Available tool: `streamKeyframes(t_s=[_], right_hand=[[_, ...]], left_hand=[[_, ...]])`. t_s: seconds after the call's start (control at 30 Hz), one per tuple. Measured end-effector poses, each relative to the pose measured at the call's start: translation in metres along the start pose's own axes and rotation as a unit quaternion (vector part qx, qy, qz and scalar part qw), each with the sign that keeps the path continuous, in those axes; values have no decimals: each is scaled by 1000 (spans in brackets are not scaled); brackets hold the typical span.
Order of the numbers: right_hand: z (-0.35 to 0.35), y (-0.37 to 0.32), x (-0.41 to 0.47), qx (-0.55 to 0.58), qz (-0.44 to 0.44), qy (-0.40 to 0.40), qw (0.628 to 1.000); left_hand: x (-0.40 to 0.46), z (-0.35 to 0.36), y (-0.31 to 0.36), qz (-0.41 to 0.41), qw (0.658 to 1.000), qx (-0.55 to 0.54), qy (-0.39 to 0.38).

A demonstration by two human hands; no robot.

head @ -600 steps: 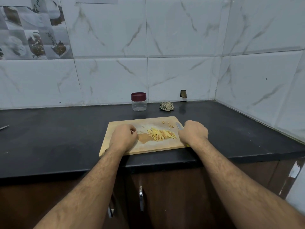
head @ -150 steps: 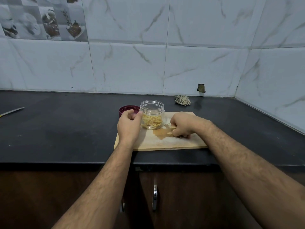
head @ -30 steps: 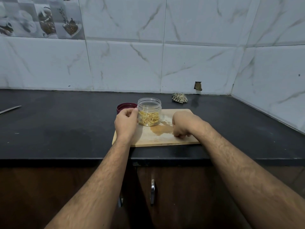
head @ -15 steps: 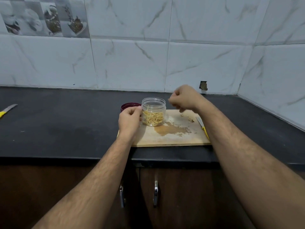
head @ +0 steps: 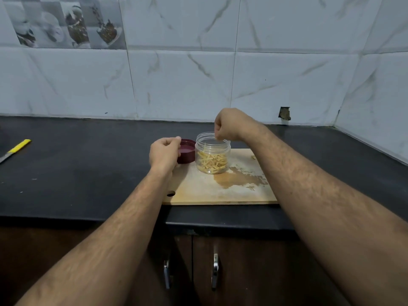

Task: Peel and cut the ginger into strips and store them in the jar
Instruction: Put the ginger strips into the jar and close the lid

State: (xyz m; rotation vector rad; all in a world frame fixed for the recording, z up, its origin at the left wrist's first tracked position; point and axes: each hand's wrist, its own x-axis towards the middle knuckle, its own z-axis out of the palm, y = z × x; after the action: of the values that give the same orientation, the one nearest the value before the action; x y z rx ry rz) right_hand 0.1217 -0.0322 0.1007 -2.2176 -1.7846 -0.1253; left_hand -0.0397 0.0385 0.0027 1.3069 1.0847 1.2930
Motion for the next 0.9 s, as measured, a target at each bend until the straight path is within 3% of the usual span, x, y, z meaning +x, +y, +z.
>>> streamKeyframes(t_s=[0.17,0.3,0.47,0.6,0.77,0.9], right_hand=[[-1,3,4,45,4,39,998],[6,16,7,103,38,123,986],[28,36,2,224,98,133,961],[46,43,-7,391,138,87,906],[55,42,-19,491,159,67,854],[59,38,-32,503,154,45,849]], left_hand=[[21,-10,-6,15,991,110,71],[29,-15,-6,30,973,190,126],[35,-15,-5,-20,962,263,67],[38,-12,-1,-54,964,260,20],[41,-11,4,-87,971,223,1],[36,-10,8,-88,974,209,16]])
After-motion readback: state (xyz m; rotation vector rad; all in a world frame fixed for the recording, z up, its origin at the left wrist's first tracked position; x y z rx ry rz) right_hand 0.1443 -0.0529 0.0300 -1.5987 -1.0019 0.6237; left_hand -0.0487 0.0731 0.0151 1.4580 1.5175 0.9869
